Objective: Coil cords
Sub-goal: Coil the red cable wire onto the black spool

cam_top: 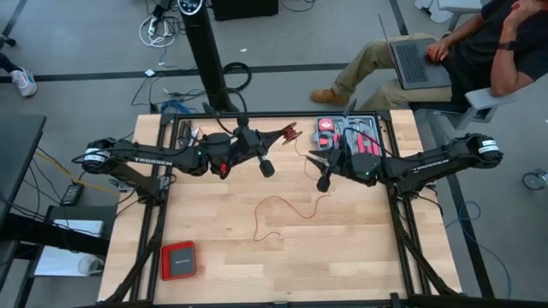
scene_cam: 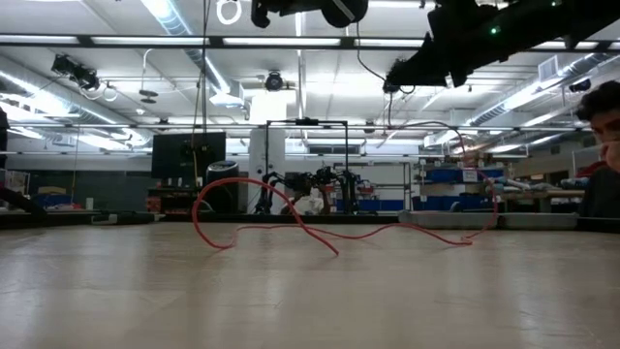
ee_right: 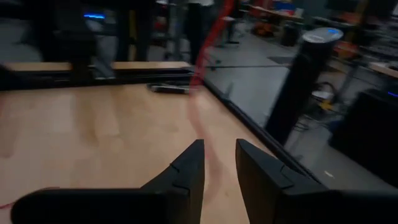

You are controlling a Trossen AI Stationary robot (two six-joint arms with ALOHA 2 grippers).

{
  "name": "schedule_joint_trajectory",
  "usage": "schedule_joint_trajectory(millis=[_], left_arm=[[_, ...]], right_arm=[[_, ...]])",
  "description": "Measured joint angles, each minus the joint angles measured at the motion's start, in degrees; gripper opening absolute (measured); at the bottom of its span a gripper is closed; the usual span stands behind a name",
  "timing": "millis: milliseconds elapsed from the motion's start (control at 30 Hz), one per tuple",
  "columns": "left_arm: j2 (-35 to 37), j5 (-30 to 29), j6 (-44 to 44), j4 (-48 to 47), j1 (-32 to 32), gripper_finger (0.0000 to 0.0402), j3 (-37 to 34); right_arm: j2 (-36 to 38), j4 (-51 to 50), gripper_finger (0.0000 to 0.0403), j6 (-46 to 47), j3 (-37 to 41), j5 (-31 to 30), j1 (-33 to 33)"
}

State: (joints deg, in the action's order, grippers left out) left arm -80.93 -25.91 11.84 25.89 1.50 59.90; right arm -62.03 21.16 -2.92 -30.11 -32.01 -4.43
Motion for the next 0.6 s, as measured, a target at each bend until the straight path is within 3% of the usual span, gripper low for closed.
schedule_joint_trajectory(millis=[100, 600], left_arm=[[0.00, 0.23, -0.01, 0.59, 0.00, 0.0000, 0.00], [0.00, 2.38, -0.46, 2.73, -0.07, 0.0000, 0.00]], right_arm=[[-0.59, 0.35, 0.0098, 0.13, 0.00, 3.43, 0.39], [-0.67, 0.84, 0.0088, -1.83, 0.00, 3.63, 1.69]])
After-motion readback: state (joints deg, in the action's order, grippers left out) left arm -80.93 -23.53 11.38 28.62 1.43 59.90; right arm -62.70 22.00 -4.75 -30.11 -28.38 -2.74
